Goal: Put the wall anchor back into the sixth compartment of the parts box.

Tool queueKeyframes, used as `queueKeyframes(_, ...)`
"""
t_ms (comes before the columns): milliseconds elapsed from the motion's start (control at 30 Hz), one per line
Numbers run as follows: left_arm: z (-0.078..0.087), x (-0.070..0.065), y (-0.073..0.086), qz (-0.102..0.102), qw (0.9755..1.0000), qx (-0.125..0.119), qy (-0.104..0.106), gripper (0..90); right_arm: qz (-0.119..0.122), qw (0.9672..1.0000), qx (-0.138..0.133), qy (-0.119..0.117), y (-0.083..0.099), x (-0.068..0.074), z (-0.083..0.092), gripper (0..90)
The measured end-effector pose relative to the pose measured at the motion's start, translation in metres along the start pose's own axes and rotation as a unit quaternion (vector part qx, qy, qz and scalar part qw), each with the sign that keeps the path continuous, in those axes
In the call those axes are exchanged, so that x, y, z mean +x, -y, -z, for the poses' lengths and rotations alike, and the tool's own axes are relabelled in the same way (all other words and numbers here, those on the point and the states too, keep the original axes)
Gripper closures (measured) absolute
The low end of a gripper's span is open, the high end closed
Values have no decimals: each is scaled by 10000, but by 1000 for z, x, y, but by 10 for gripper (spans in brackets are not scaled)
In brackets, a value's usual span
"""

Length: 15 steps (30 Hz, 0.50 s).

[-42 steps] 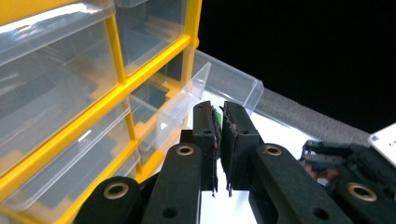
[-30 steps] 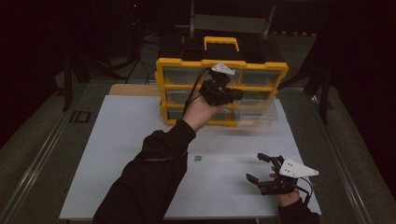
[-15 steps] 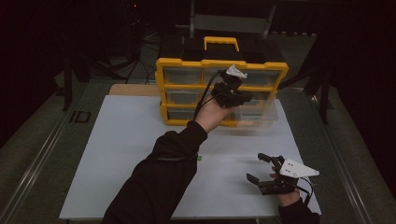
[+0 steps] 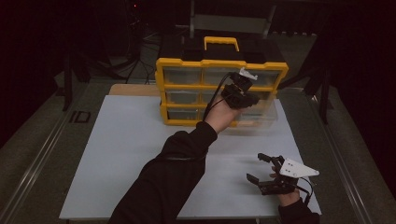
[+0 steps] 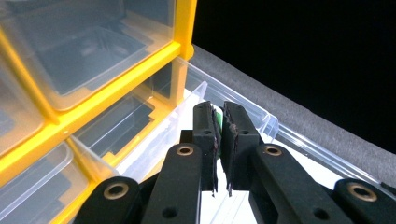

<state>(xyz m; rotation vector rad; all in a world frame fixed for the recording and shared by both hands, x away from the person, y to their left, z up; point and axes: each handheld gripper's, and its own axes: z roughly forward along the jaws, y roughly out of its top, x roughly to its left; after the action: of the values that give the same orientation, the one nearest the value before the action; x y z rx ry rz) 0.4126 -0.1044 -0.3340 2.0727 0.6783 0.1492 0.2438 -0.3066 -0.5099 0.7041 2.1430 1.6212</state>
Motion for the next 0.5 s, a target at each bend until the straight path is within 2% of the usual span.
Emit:
queueKeyframes(367, -17, -1, 4, 11, 9995, 325, -35, 834, -17, 10000, -2, -9, 0, 0, 0, 126)
queueKeyframes(500, -21, 0, 5, 52, 9991, 422, 14, 833, -3, 10000, -8, -8, 0, 0, 0, 126)
